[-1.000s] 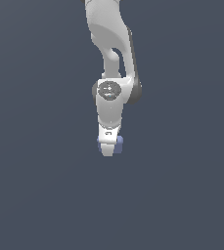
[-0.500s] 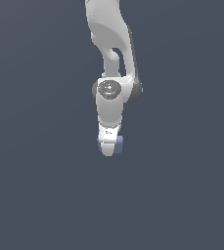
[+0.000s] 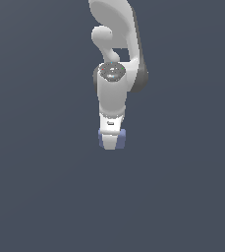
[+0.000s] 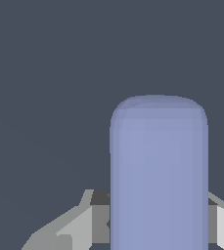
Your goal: Pick up the object and move it to a goal position.
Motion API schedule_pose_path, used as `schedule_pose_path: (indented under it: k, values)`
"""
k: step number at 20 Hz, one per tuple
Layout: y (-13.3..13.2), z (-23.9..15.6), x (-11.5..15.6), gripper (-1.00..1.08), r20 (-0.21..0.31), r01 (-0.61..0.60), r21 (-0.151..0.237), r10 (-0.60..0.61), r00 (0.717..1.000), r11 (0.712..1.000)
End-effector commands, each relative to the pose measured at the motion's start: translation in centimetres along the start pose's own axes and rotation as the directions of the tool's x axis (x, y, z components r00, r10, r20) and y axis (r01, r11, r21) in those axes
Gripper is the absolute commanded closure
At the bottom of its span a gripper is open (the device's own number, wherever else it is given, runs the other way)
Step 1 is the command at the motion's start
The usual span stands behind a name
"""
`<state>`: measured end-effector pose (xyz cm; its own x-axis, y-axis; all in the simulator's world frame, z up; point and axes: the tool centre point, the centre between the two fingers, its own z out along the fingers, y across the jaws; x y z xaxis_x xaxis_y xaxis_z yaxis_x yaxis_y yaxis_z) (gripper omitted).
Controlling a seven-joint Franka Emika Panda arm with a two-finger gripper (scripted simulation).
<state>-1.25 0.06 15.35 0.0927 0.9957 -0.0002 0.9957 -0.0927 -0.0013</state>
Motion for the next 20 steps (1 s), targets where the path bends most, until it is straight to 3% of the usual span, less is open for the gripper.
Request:
schedule_pose_path:
  k: [1,20]
  values:
    - [-0.1,-2.3,0.3,1.08,0.0,0.001,-0.001,-0.001,1.0,1.0]
    - [-1.1,-23.2,2.5,1.08,-0.001,0.001,-0.001,-0.001,1.0,1.0]
